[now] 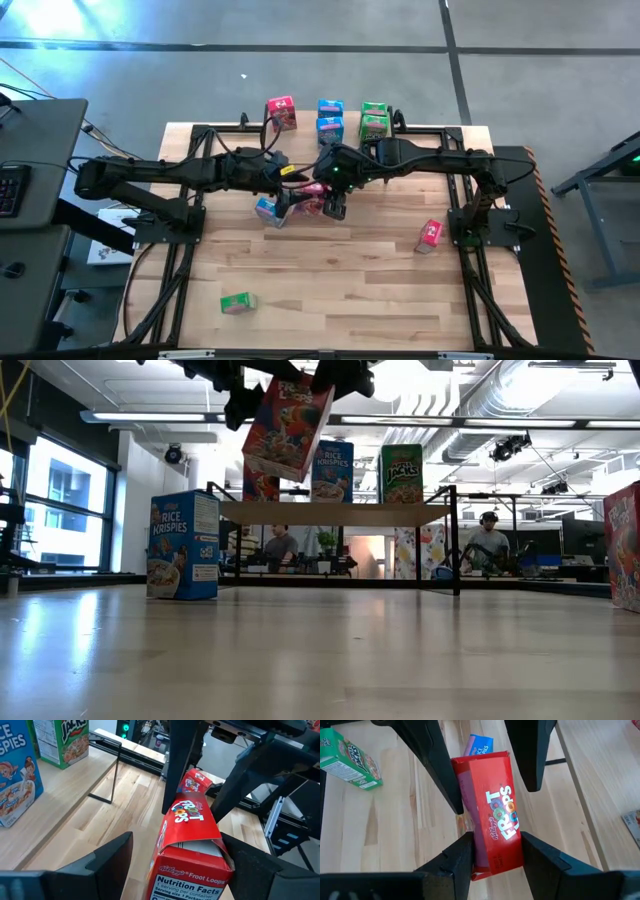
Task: Stack cereal on shelf
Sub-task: Put the red cereal box on the shelf aligned with the other red cereal box
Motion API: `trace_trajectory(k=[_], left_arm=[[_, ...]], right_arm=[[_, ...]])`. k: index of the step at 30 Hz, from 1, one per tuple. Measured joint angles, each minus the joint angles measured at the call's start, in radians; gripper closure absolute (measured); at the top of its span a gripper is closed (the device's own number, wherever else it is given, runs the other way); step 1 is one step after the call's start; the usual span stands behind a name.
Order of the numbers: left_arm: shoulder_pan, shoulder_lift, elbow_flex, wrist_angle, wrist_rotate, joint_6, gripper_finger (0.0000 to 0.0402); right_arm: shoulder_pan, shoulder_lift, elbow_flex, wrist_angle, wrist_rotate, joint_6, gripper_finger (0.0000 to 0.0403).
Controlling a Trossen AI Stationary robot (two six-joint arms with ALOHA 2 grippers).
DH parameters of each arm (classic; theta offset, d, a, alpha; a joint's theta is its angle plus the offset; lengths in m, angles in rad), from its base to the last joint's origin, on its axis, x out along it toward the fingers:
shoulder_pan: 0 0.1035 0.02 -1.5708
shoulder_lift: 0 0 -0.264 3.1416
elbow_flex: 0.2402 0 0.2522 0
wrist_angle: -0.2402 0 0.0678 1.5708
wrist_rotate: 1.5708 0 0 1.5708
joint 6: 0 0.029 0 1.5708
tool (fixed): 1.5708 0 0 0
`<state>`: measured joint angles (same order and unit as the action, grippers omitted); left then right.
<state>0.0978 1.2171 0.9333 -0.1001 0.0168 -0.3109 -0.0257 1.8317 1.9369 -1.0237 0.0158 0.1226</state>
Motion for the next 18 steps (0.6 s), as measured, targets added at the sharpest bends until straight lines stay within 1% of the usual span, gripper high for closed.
trace_trajectory(k=[3, 6, 14, 18], left_arm=[[0.000, 0.000, 0.000, 0.000, 0.000, 0.006, 0.0132], [0.000, 0.000, 0.000, 0.000, 0.000, 0.007, 0.0143], [-0.001, 0.000, 0.000, 0.000, 0.008, 0.047, 0.0194], [-0.003, 0.000, 0.000, 0.001, 0.009, 0.052, 0.0211]], right_arm=[[0.000, 0.000, 0.000, 0.000, 0.000, 0.000, 0.0257], [0.000, 0.000, 0.000, -0.001, 0.000, 0.000, 0.0257], [0.000, 0.000, 0.000, -0.002, 0.001, 0.000, 0.0257], [0.000, 0.000, 0.000, -0.002, 0.001, 0.000, 0.0257]])
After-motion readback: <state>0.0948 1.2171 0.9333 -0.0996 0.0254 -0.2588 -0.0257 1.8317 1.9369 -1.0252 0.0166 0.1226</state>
